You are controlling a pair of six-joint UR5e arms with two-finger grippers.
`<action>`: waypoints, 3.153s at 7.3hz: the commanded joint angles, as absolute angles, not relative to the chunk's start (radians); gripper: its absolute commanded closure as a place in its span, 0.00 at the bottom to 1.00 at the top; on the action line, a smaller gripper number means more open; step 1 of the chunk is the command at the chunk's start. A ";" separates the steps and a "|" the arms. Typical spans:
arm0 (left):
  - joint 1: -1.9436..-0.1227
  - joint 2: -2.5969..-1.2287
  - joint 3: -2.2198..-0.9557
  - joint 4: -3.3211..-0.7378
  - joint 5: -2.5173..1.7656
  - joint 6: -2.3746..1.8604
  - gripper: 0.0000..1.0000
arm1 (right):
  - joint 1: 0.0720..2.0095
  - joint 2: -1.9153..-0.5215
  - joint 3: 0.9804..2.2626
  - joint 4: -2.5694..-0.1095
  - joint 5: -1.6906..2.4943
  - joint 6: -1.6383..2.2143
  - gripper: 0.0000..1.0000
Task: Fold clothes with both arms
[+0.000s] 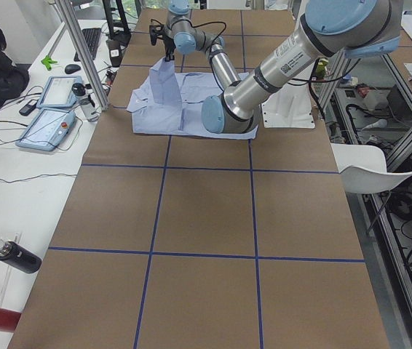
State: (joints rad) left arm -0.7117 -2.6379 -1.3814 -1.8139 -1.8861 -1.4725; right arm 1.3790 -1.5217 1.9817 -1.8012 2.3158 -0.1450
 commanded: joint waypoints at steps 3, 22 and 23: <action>-0.592 -2.799 -1.088 -2.053 -1.830 -1.710 0.00 | 1.379 -1.522 1.979 -1.802 2.322 -0.144 0.00; -0.680 -2.375 -1.815 -1.686 -1.965 -1.097 0.00 | 0.773 -0.874 1.204 -1.003 1.991 1.097 0.40; -0.680 -2.373 -1.815 -1.686 -1.965 -1.097 0.00 | 0.761 -0.876 1.203 -1.003 1.977 1.100 0.42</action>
State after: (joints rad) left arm -0.6790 -2.3741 -1.8126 -1.6858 -1.9651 -1.0967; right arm 0.7779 -0.8750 1.2042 -1.0037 1.9967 1.0898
